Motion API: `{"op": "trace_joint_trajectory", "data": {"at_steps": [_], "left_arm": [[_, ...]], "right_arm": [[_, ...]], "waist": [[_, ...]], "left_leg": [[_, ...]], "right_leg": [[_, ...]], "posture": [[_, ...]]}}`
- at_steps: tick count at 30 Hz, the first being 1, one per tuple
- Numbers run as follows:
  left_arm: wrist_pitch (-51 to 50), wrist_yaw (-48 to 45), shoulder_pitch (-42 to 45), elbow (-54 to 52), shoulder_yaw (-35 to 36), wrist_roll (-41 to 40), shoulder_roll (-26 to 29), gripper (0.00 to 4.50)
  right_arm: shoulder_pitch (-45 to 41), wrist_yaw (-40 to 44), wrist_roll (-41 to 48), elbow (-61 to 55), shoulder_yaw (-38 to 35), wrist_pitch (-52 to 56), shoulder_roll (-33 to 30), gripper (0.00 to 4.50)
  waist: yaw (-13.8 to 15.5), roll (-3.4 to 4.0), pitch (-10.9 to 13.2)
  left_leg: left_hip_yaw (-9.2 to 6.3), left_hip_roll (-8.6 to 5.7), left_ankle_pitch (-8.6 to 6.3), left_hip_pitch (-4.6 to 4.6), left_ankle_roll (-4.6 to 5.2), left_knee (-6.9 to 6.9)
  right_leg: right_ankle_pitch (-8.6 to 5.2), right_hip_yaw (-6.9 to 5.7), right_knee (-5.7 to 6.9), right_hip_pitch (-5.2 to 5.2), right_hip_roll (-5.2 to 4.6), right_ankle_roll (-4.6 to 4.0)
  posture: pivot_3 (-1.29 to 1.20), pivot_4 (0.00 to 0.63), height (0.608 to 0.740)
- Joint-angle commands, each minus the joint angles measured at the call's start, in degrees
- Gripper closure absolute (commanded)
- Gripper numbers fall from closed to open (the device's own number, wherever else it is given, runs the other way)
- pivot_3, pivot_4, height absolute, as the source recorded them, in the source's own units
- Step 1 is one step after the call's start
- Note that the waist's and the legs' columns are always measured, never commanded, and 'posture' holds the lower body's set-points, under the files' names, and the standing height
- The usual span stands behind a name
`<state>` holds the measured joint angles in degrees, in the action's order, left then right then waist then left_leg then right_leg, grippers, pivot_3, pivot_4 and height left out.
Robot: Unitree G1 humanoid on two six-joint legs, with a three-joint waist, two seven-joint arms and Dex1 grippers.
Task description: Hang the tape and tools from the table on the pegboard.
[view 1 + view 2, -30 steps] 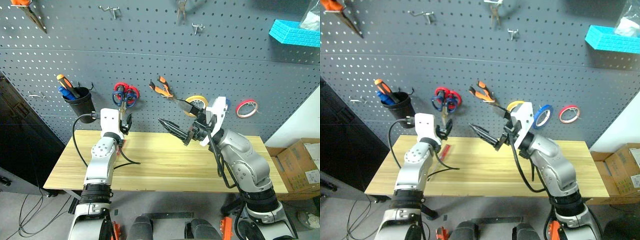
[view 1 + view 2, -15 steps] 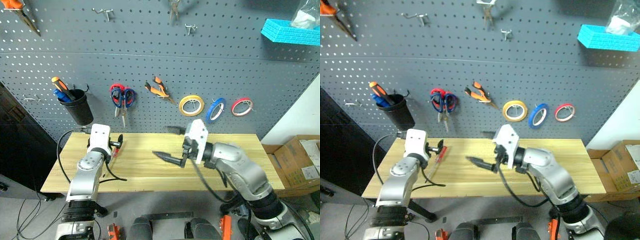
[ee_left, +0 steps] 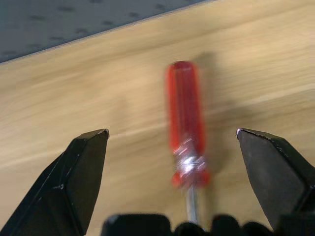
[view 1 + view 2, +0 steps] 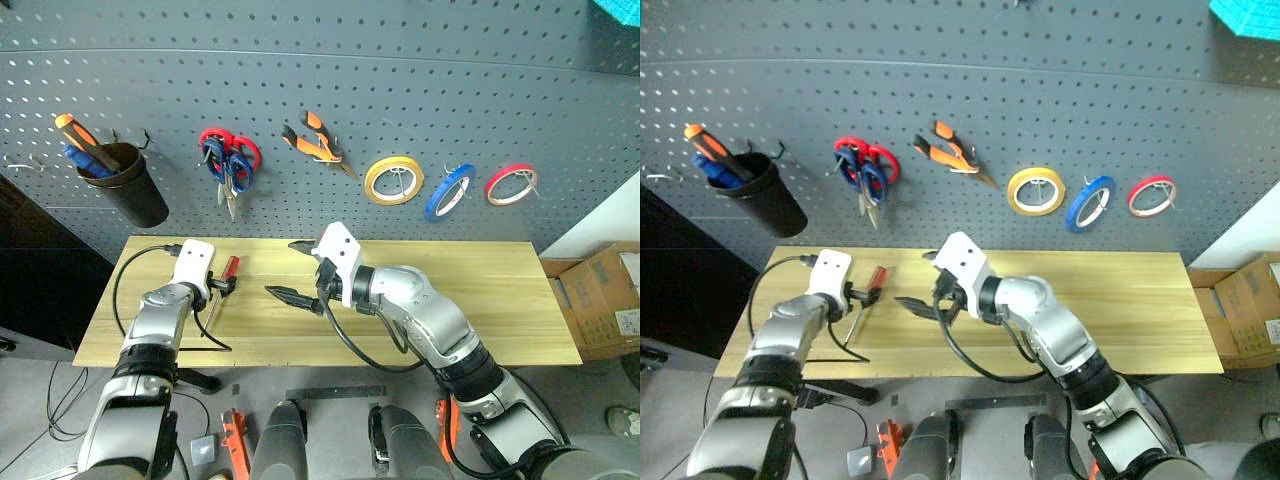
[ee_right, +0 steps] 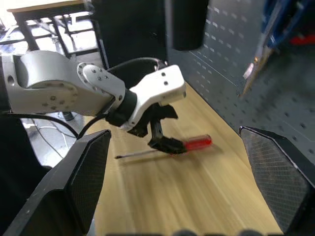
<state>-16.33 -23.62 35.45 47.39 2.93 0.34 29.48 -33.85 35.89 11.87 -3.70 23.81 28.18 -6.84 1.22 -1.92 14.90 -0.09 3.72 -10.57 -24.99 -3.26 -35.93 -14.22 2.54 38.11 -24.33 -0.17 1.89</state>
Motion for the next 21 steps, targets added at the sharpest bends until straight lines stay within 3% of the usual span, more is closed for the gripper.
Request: {"op": "trace_joint_trajectory", "data": {"at_steps": [1,4,7,16,21], "left_arm": [[3.8,-2.0,3.4,7.3,-1.2,1.3,-0.5,0.02],[3.8,-2.7,5.4,11.0,-1.5,1.5,-0.9,0.02],[3.4,-2.6,6.7,12.9,-1.1,1.2,-1.2,0.59],[1.8,-3.6,5.2,10.0,-0.8,0.7,-0.7,3.47],[0.5,-3.3,3.2,6.2,-0.5,0.5,-0.6,3.63]], "right_arm": [[-0.9,-0.8,-0.3,-3.0,-1.3,2.6,-0.3,0.0],[-0.7,-1.7,-0.4,-4.3,-1.9,4.2,-0.7,0.0],[-0.5,-2.3,-0.5,-5.0,-2.3,5.1,-0.9,0.0],[0.1,-2.4,-1.1,-4.3,-3.3,4.3,-1.5,0.0],[-0.9,-1.5,-1.5,-2.5,-3.7,2.5,-1.4,0.0]], "waist": [[-0.4,0.04,0.8],[-0.9,0.16,1.7],[-1.7,0.3,2.2],[-3.1,0.24,2.7],[-3.1,0.23,2.7]], "left_leg": [[0.0,0.01,-0.04,-0.02,0.05,0.0],[-0.05,0.01,-0.11,-0.02,0.13,0.02],[-0.03,-0.01,-0.12,-0.02,0.11,0.02],[-0.04,-0.01,-0.09,0.19,0.07,-0.06],[-0.04,-0.01,-0.08,0.22,0.06,-0.07]], "right_leg": [[-0.04,-0.01,0.02,-0.03,0.01,0.03],[-0.16,-0.06,0.07,-0.04,0.0,0.14],[-0.18,-0.02,0.08,-0.02,-0.01,0.18],[-0.36,0.01,0.62,-0.05,-0.01,0.49],[-0.37,0.02,0.73,-0.08,0.01,0.49]], "posture": [[-0.02,0.367,0.74],[-0.04,0.374,0.74],[-0.04,0.377,0.74],[-0.02,0.347,0.74],[0.0,0.307,0.74]]}}
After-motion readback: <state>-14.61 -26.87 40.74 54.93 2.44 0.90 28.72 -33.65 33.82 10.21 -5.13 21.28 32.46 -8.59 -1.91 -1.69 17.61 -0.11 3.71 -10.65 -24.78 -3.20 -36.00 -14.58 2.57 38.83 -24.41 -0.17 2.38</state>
